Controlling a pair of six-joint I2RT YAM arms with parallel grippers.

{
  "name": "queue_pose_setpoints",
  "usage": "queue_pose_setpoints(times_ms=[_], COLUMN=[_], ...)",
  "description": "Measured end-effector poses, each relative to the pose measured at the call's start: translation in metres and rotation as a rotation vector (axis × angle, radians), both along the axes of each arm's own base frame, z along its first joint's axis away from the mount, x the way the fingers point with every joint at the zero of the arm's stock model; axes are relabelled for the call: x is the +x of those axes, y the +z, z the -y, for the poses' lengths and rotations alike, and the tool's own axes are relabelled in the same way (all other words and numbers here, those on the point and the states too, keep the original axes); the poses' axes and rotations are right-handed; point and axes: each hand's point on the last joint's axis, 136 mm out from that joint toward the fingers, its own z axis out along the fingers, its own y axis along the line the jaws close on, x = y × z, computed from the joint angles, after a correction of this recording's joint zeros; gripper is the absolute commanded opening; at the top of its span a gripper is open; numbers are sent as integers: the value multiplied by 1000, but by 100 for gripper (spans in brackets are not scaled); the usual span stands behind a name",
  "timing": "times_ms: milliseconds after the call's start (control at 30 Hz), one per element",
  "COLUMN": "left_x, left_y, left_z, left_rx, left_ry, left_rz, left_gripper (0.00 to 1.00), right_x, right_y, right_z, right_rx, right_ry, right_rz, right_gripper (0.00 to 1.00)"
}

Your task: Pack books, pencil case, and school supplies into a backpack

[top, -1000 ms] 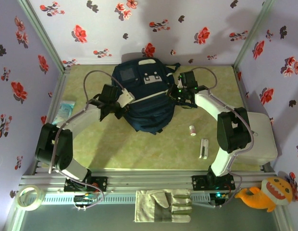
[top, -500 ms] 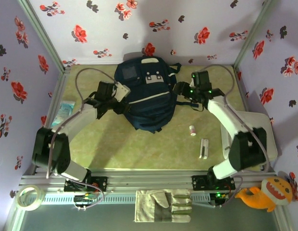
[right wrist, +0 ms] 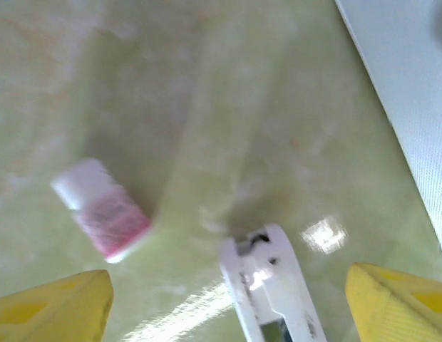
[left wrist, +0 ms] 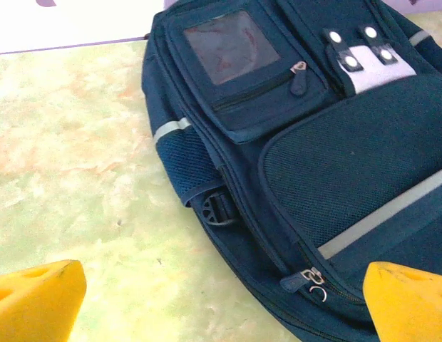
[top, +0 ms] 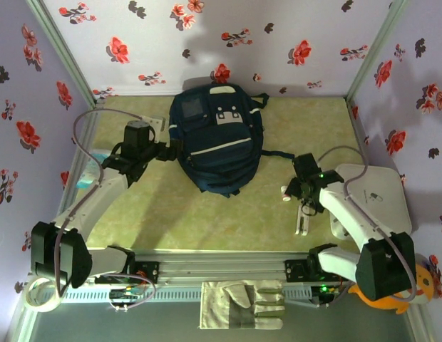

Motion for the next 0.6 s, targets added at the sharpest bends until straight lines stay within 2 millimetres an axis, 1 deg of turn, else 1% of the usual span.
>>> queue_pose_setpoints(times_ms=[100,167,333,467,533,600], left_x=[0,-1,0,0,-1,-1], left_y=[4,6,6,6,6,6], left_z=[-2,-2,-3,-3,-2,-1], left_rx=[-11,-15,-29,-33,-33,-35], left_ry=[15,19,30,32,30,20], left_rz=[9,13,9,9,9,8], left_gripper=[100,100,100,100,100,100], right_x=[-18,-25,-31,-32,-34,-34], right_y=[-22,-32,-46,-54,-58,-60], right_z=[1,0,-3,-7,-8,-10], right_rx=[23,33,49,69,72,77], right_ry=[-41,-57,-74,-73,-70,-67], right_rz=[-54,-80,-121,-141,-157,-163], right_gripper=[85,85,81,72,64,55])
